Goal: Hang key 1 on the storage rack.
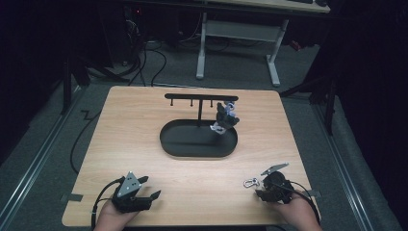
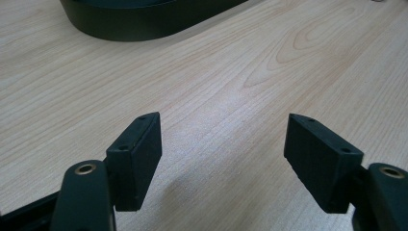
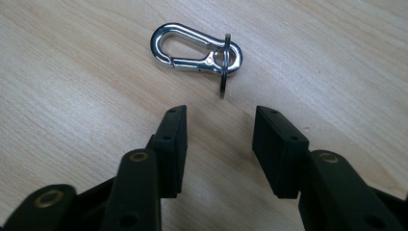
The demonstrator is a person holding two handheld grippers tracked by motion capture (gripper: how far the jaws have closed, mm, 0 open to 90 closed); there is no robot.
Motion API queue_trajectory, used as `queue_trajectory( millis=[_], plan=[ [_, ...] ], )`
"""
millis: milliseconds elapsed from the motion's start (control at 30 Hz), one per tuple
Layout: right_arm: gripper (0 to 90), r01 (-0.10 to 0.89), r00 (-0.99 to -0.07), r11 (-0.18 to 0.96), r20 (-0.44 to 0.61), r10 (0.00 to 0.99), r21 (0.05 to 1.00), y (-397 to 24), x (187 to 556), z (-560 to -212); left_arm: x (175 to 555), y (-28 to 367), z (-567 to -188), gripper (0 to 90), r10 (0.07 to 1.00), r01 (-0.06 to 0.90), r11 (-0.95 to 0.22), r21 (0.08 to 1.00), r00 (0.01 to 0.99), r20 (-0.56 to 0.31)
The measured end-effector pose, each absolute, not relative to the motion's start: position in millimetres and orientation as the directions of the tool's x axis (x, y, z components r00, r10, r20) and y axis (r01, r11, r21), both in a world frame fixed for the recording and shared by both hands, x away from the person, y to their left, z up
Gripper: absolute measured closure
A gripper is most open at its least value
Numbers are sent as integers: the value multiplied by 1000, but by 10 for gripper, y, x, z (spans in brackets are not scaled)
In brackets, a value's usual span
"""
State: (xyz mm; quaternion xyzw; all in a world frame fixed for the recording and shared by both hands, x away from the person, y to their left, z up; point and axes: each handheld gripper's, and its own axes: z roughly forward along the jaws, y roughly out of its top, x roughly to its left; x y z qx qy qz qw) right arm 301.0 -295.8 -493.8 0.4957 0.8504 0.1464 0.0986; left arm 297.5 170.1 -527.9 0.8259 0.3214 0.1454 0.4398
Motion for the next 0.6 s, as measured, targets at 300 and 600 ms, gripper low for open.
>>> queue_trajectory(
  millis=[300, 600],
  plan=[
    [598, 827, -511, 502, -31, 859, 255, -2840, 3248, -4751, 2974, 1703, -5278, 300, 657, 404, -409, 818, 753, -43],
    [751, 849, -508, 494, 28, 861, 186, -2848, 3405, -4747, 2981, 1710, -5286, 300, 658, 408, -409, 816, 751, -46]
  ],
)
